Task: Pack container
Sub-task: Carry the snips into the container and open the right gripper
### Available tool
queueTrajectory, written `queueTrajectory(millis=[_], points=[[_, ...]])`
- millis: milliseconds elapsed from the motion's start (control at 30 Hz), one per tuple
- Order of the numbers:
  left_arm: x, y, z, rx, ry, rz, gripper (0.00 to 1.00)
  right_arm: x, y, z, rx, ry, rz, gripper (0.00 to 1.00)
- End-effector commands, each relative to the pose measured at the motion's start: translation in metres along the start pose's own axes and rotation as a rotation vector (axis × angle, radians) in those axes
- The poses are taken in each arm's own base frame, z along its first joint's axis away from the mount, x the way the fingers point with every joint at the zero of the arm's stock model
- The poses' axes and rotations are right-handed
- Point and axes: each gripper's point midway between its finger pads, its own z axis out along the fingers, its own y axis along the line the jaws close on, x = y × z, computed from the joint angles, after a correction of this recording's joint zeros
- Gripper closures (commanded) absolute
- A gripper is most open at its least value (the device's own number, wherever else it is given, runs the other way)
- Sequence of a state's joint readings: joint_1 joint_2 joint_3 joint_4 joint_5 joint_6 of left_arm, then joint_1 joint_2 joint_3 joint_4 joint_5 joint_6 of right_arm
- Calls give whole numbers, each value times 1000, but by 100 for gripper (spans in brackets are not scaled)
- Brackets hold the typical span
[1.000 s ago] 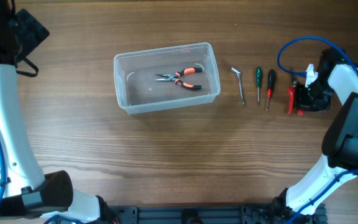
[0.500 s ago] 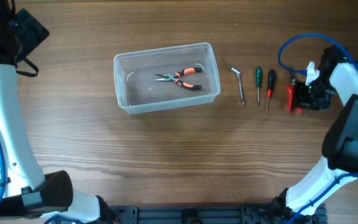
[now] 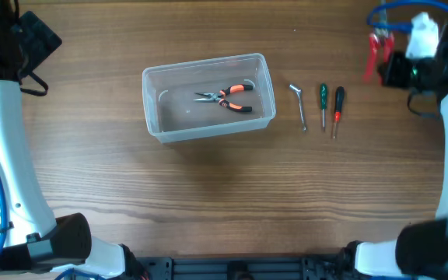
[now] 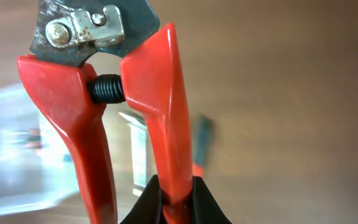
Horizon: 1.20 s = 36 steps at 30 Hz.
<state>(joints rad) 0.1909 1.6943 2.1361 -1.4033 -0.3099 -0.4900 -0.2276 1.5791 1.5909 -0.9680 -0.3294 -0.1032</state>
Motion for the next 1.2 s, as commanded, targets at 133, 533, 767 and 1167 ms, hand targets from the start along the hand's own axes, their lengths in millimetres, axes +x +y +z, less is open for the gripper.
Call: queueTrajectory(millis=[133, 533, 767, 1167], points=[[-3, 1, 0, -7, -8, 15, 0, -74, 187, -82, -322, -371, -543, 96], [-3, 1, 0, -7, -8, 15, 0, -53, 280, 24, -391, -284, -731, 96], [-3, 1, 0, -7, -8, 15, 0, 21, 296, 103, -414, -38, -1003, 96], [-3, 1, 0, -7, -8, 15, 0, 91, 310, 173, -460, 77, -1515, 96]])
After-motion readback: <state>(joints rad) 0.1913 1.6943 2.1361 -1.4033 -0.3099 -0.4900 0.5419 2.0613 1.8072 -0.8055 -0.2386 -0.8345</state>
